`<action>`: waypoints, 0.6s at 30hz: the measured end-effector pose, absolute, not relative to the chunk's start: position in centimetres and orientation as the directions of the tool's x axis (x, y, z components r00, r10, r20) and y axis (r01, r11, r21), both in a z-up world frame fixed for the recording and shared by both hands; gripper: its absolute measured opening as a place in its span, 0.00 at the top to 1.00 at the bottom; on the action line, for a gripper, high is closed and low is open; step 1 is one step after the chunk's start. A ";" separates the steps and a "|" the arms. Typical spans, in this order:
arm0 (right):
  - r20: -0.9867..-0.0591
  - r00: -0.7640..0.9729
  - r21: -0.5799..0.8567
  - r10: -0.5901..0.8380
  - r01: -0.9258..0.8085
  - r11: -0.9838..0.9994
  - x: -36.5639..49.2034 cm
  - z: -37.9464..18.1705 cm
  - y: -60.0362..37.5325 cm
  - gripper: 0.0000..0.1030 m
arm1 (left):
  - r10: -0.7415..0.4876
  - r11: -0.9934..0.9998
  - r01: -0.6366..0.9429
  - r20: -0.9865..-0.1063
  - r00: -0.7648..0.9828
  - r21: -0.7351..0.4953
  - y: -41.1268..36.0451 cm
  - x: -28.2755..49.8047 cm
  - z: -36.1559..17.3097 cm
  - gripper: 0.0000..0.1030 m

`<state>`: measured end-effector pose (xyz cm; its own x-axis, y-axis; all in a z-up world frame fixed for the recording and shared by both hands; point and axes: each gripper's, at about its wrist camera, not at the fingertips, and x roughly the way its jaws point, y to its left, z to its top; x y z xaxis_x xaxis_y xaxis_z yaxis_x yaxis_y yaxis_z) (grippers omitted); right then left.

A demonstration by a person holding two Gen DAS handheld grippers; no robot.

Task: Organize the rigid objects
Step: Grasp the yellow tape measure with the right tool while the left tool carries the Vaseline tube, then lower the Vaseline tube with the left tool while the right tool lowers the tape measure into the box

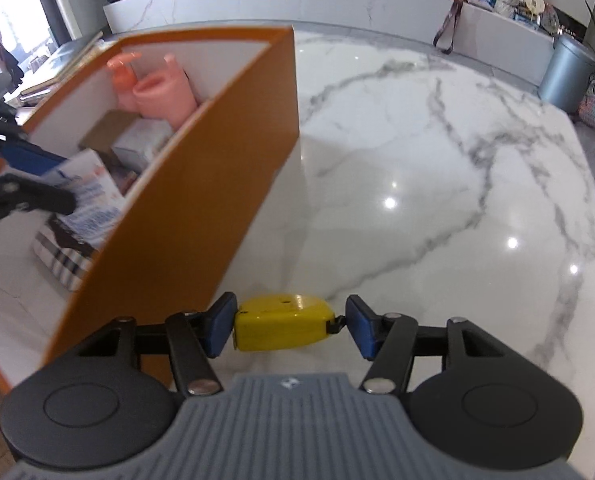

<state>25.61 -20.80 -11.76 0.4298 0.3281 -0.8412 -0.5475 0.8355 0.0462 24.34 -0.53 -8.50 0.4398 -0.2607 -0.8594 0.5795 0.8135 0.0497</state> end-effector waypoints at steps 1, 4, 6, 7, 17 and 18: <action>-0.836 0.439 0.036 0.329 -0.555 0.831 25.3 -11.1 -20.8 0.41 | -0.259 0.815 0.578 -0.858 0.443 0.052 -0.6 24.3 -8.4 0.93; -0.810 0.482 -0.015 0.335 -0.587 0.810 24.2 -8.6 -20.6 0.41 | -0.289 0.808 0.589 -0.852 0.436 0.027 -0.3 23.8 -7.7 0.96; -0.788 0.508 -0.042 0.349 -0.609 0.792 23.4 -6.7 -20.3 0.41 | -0.309 0.799 0.602 -0.849 0.428 0.013 0.0 23.3 -7.1 0.96; -0.778 0.515 -0.050 0.359 -0.620 0.783 23.1 -5.8 -20.1 0.41 | -0.319 0.797 0.604 -0.849 0.422 0.001 0.0 23.0 -6.7 0.96; -0.777 0.414 -0.089 0.474 -0.818 0.569 20.3 -2.2 -14.0 0.41 | -0.419 0.764 0.617 -0.873 0.251 -0.190 1.9 22.0 -5.6 0.96; -0.790 0.394 -0.094 0.470 -0.835 0.542 20.2 -2.7 -13.2 0.41 | -0.438 0.760 0.610 -0.870 0.227 -0.224 2.1 22.3 -6.0 0.96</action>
